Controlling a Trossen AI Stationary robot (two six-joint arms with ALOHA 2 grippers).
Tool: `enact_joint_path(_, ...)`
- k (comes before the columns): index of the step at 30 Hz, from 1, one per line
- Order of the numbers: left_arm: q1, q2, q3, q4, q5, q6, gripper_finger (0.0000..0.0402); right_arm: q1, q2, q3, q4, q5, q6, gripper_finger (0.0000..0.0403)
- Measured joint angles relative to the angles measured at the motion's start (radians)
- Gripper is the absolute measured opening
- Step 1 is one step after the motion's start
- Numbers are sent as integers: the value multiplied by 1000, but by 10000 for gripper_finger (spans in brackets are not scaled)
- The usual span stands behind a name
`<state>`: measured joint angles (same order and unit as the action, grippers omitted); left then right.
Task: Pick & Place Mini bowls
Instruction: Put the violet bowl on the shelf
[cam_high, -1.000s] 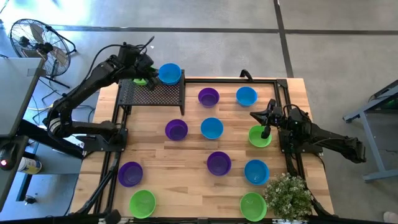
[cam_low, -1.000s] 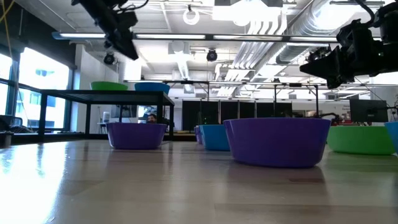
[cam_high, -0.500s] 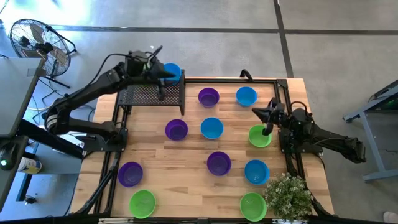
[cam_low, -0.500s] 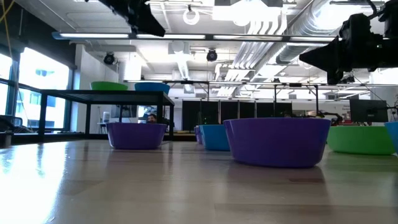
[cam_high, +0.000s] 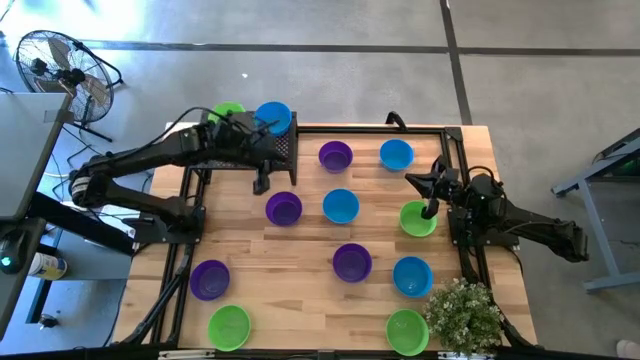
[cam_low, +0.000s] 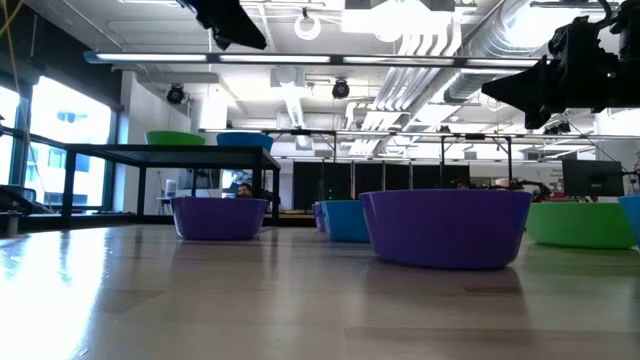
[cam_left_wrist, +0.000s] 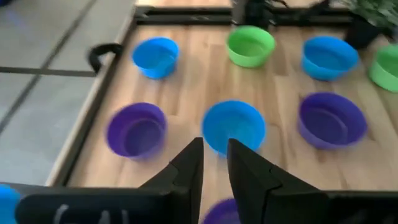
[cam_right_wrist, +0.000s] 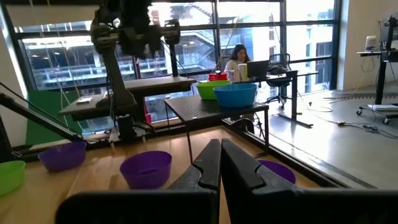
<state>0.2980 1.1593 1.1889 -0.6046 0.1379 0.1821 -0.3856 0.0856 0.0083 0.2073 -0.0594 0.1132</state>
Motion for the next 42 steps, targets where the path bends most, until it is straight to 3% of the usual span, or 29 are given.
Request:
enact_joint_path(6, -137, 58, -1, -141, -118, -89, 88, 0, 0, 0, 2, -7, 20, 0)
enact_joint_path(12, -314, 152, -2, -221, -242, -247, 141, 1, 0, 0, 1, -82, 104, 0)
enact_joint_path(19, -458, 239, -89, -126, -296, -349, 185, 0, 0, 0, 1, -89, 88, 0)
enact_joint_path(24, -456, 250, -228, -9, -390, -389, 183, 0, 0, 0, 1, -97, 85, 0)
enact_joint_path(31, -382, 280, -314, 109, -394, -344, 182, 0, 0, 0, 4, -108, 79, 0)
enact_joint_path(37, -342, 355, -323, 131, -302, -298, 182, 0, 1, 0, 20, -112, 69, 0)
enact_joint_path(42, -344, 420, -325, 154, -287, -264, 182, 0, -1, 0, 64, -107, 61, 0)
